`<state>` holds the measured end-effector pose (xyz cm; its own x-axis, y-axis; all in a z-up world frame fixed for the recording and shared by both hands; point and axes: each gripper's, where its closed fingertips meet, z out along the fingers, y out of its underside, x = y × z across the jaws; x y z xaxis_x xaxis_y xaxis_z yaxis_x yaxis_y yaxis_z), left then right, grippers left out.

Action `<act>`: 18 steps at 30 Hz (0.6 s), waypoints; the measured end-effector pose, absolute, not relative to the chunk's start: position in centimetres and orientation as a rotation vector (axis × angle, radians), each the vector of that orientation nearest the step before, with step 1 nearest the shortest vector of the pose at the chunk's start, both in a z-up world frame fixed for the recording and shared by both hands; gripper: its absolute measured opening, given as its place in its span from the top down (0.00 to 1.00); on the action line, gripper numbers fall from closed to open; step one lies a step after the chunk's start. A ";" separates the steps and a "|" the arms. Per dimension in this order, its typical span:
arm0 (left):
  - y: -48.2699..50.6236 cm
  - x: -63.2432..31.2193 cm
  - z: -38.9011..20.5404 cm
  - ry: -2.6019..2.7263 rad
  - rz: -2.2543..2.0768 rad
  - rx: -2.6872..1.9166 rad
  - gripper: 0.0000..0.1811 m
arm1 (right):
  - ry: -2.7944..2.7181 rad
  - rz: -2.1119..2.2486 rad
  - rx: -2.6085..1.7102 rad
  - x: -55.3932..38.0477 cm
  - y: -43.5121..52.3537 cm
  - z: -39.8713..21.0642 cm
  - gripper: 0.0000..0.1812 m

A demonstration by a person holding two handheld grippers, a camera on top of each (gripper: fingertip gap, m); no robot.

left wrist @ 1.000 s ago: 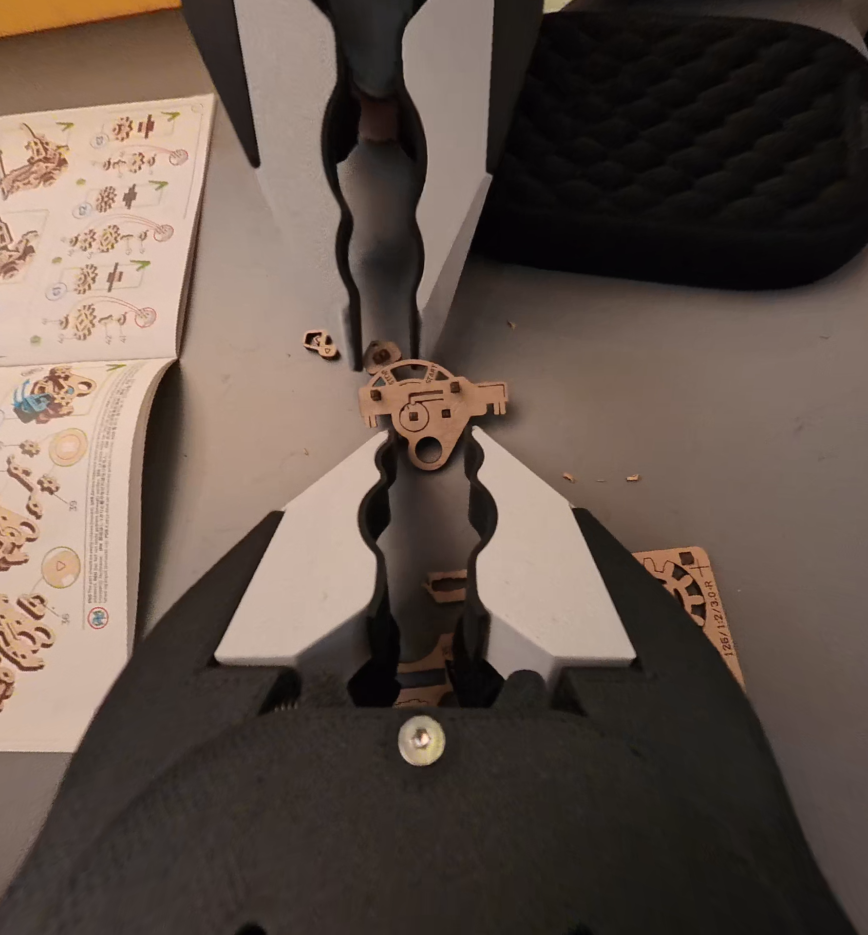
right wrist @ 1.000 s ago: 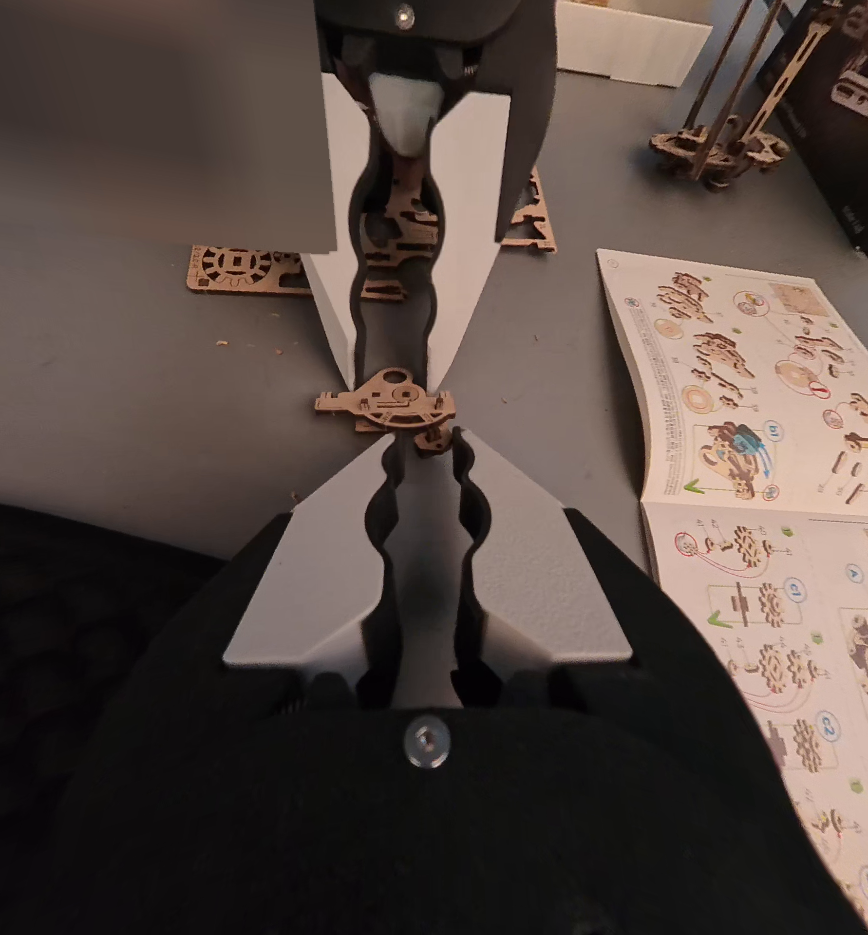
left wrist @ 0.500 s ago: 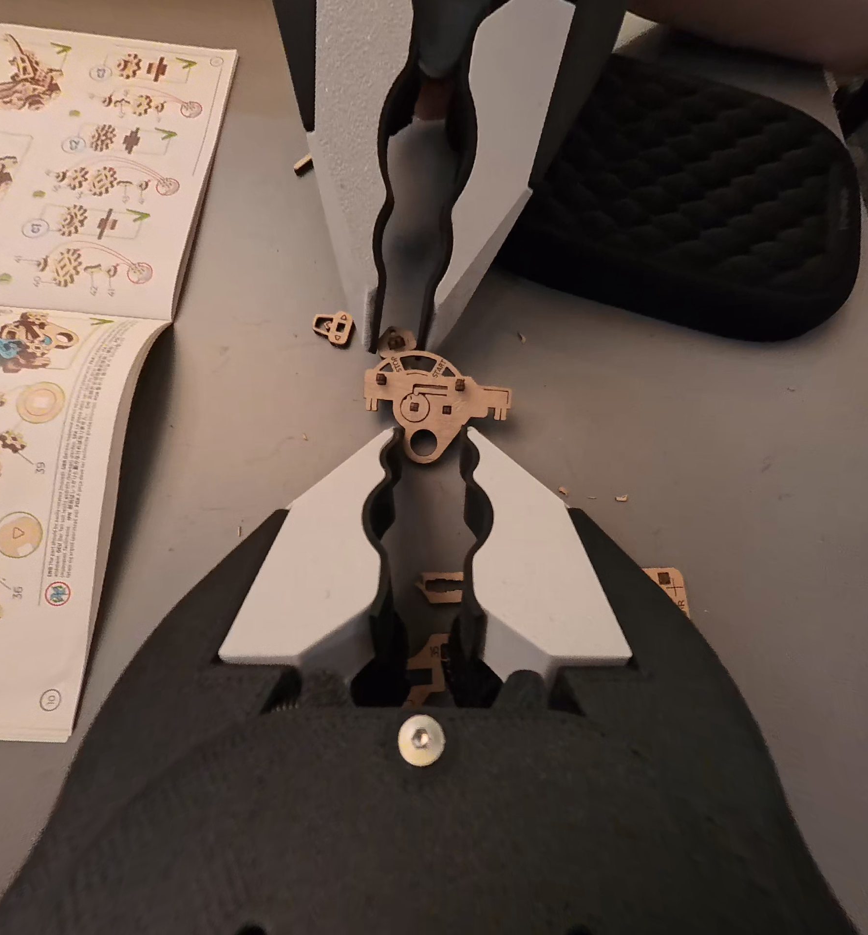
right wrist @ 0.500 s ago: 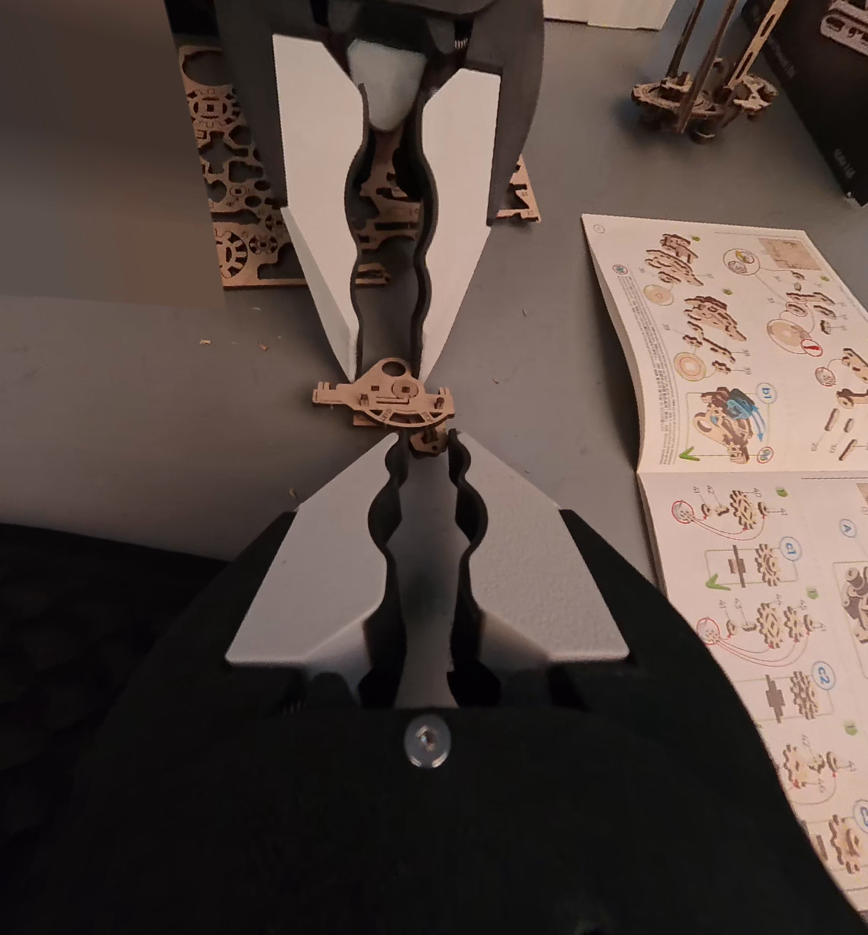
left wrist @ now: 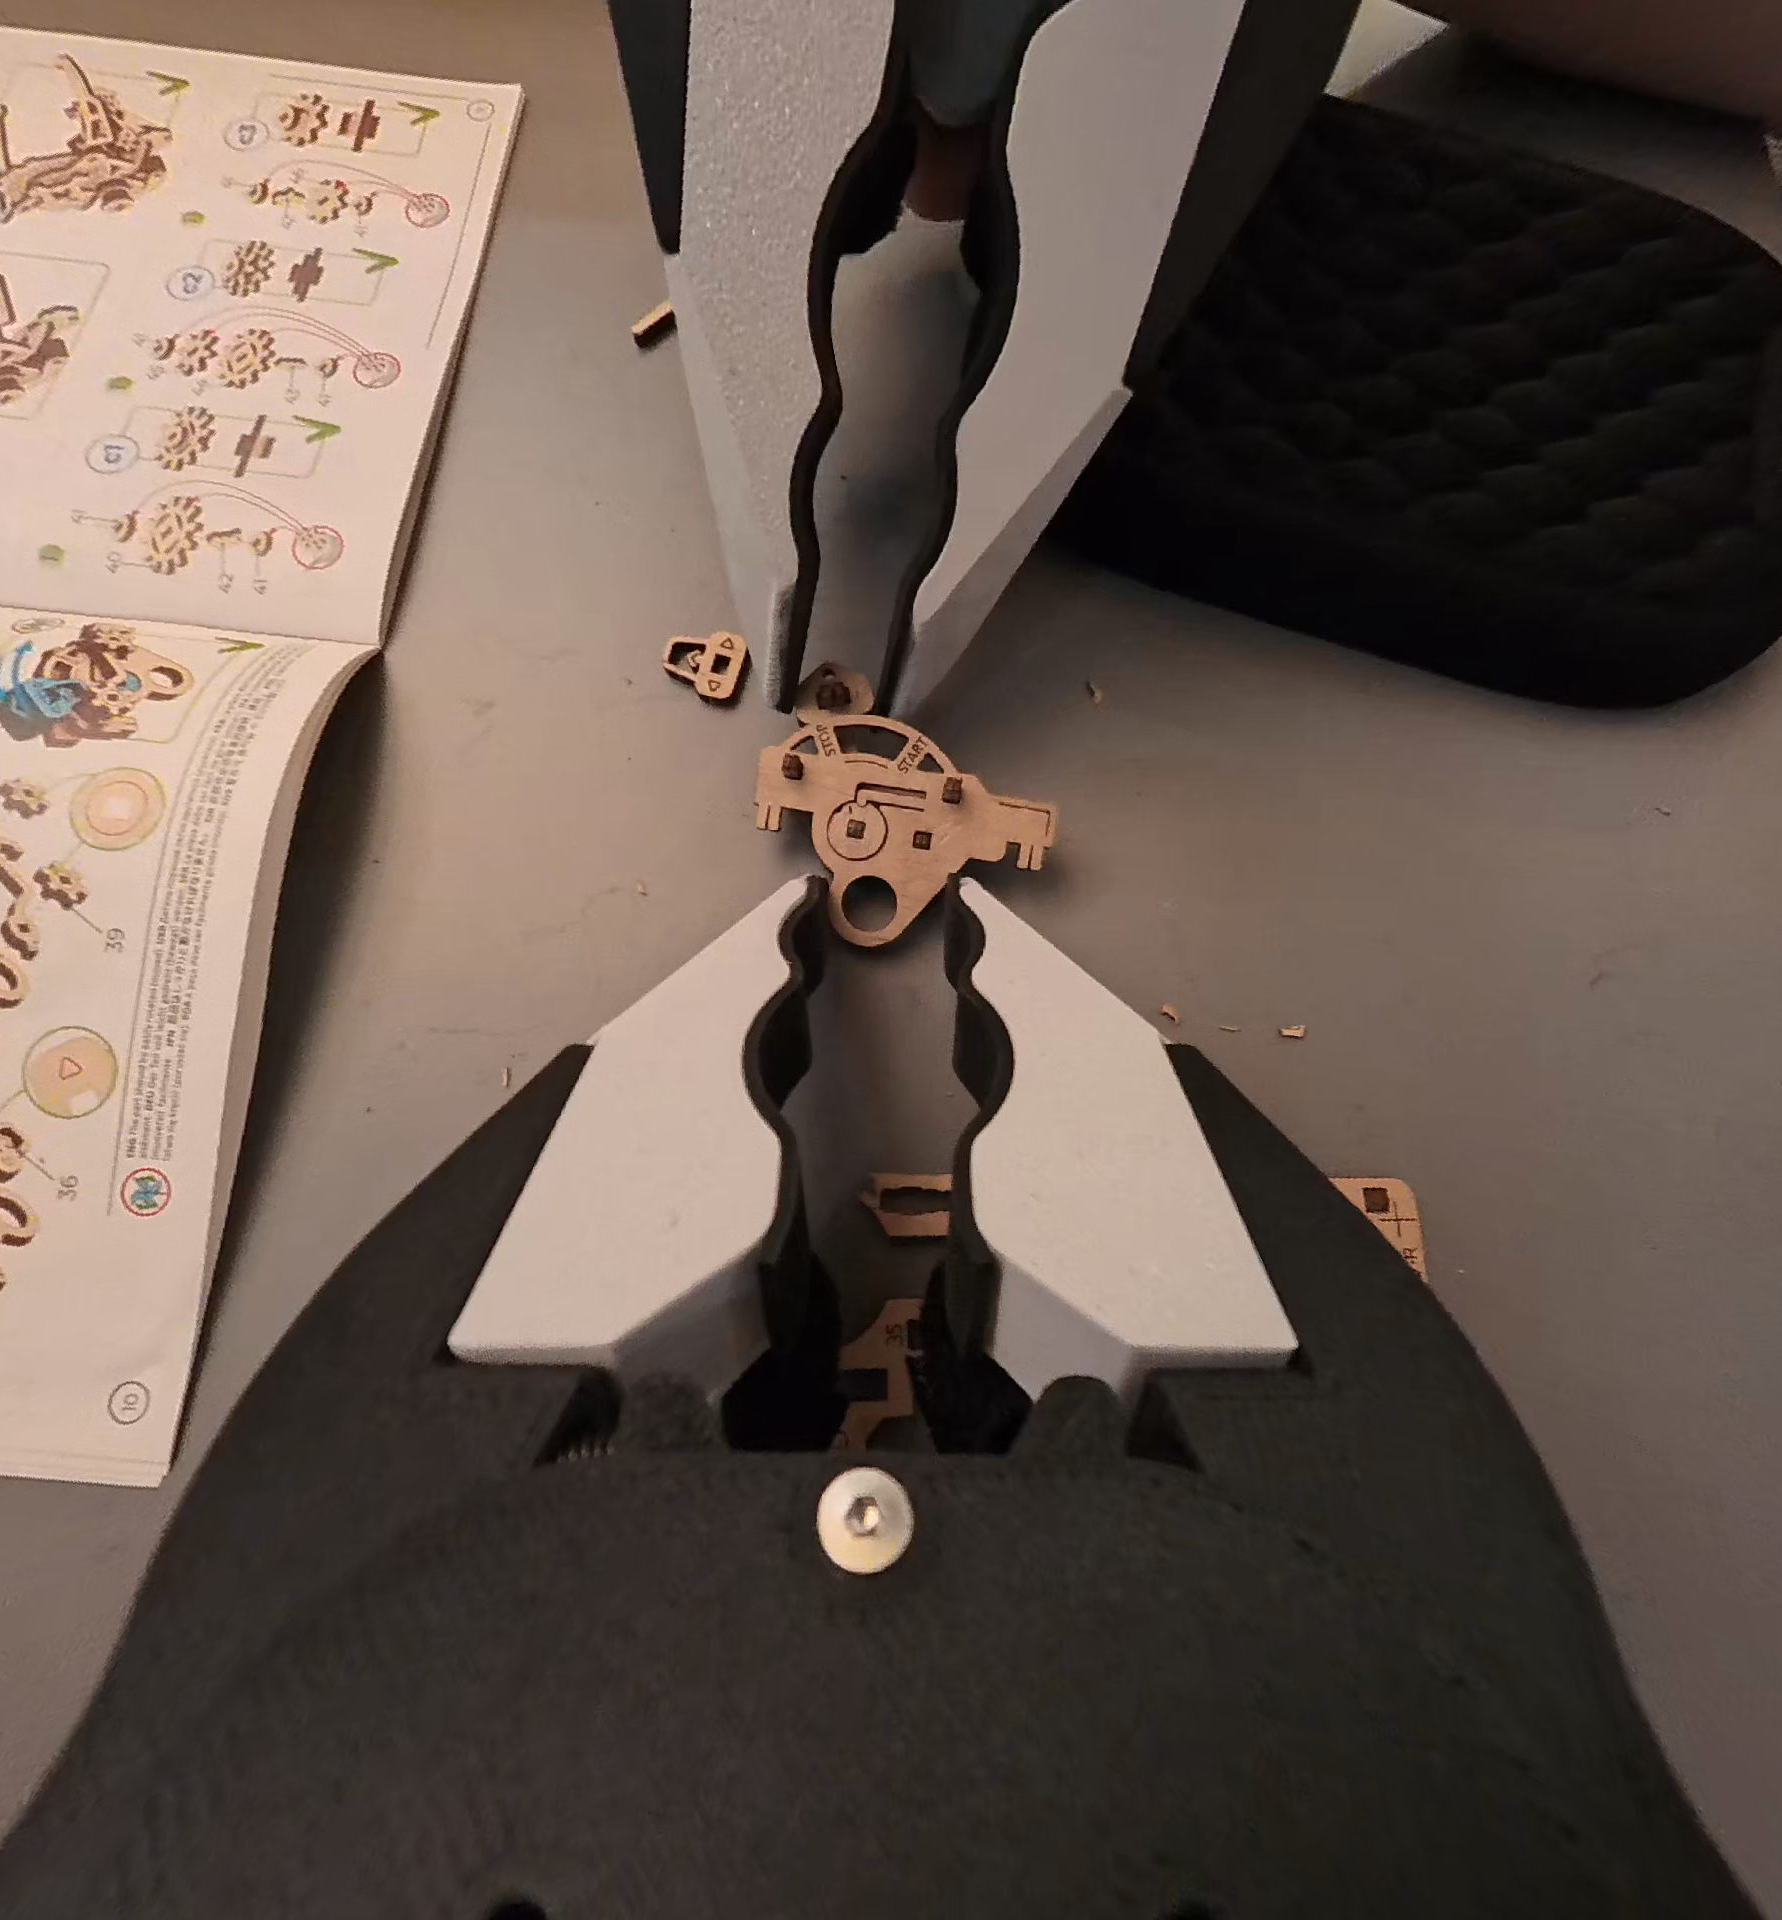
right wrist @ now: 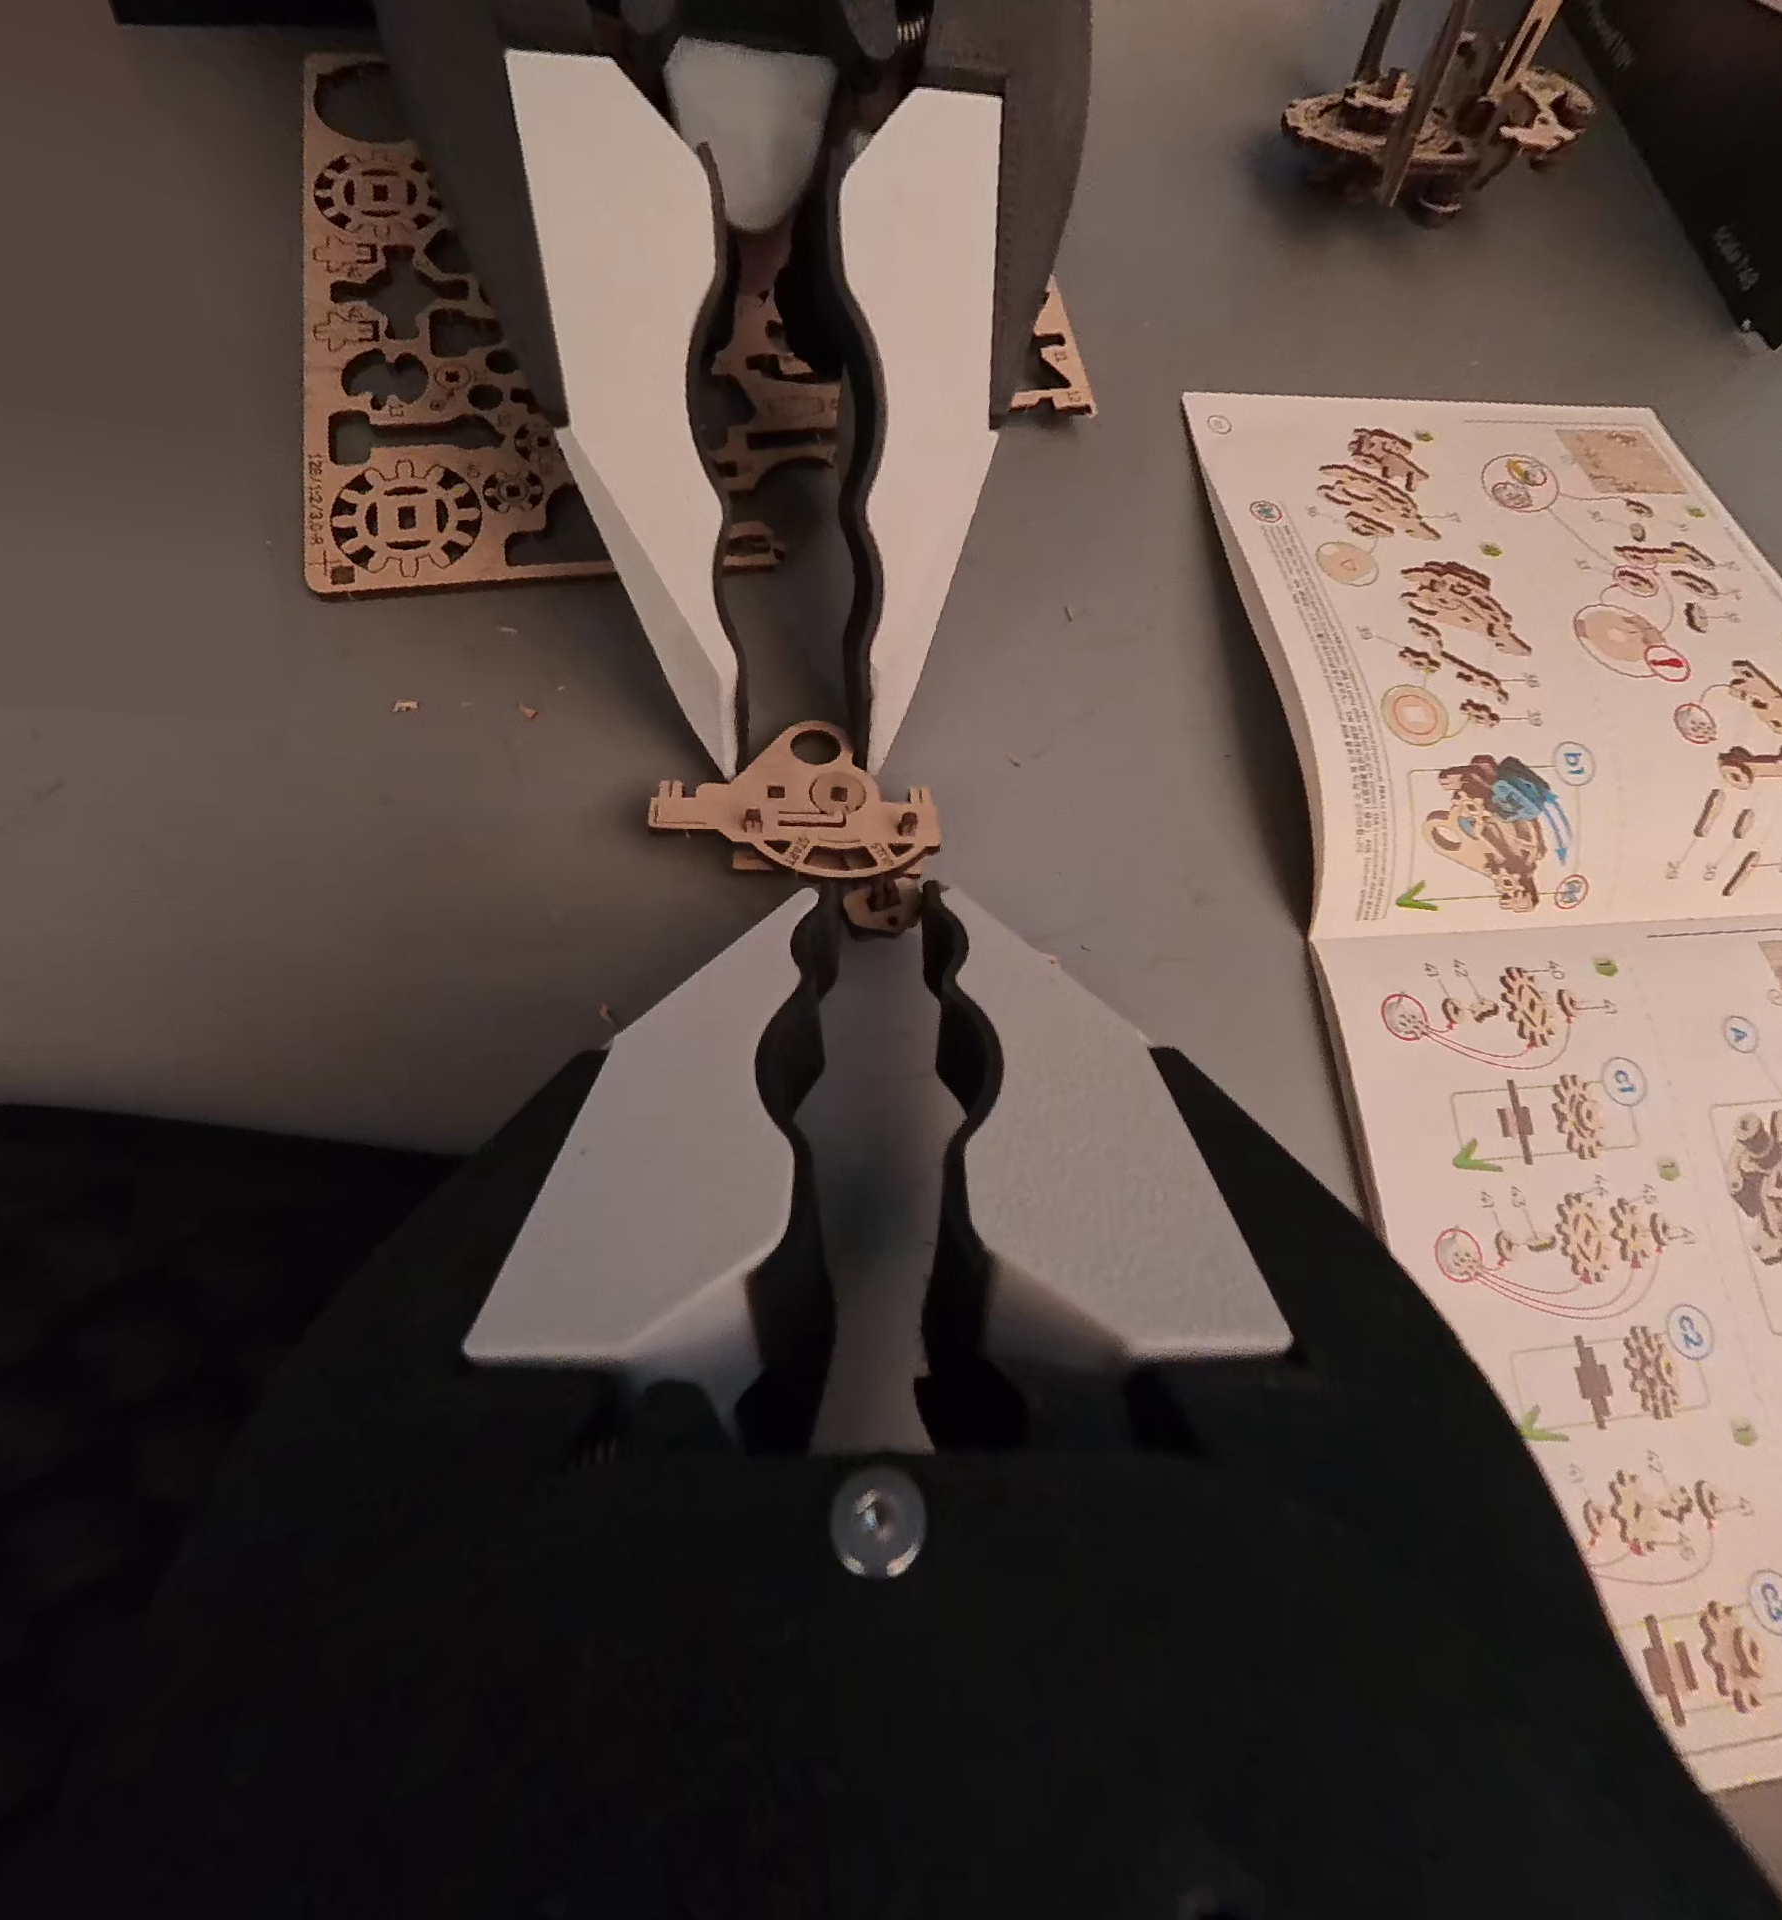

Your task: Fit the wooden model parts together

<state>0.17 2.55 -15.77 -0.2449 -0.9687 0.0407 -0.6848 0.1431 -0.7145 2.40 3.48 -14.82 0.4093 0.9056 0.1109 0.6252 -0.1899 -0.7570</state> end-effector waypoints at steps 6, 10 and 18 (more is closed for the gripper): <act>2.6 0.2 -15.8 1.987 -0.881 -1.598 0.89 | -1.292 0.456 -1.939 2.3 3.4 -14.7 0.92; 2.6 0.2 -15.8 1.983 -0.887 -1.611 0.89 | -1.288 0.445 -1.948 2.3 3.3 -14.5 0.92; 2.6 0.2 -15.8 1.974 -0.893 -1.622 0.89 | -1.288 0.395 -1.990 2.3 2.9 -14.7 0.88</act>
<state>0.24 2.64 -15.75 -0.2219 -0.9726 0.0697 -0.6945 0.1075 -0.7114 2.26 2.95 -14.67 0.4531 0.8828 0.1242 0.6616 -0.2396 -0.7106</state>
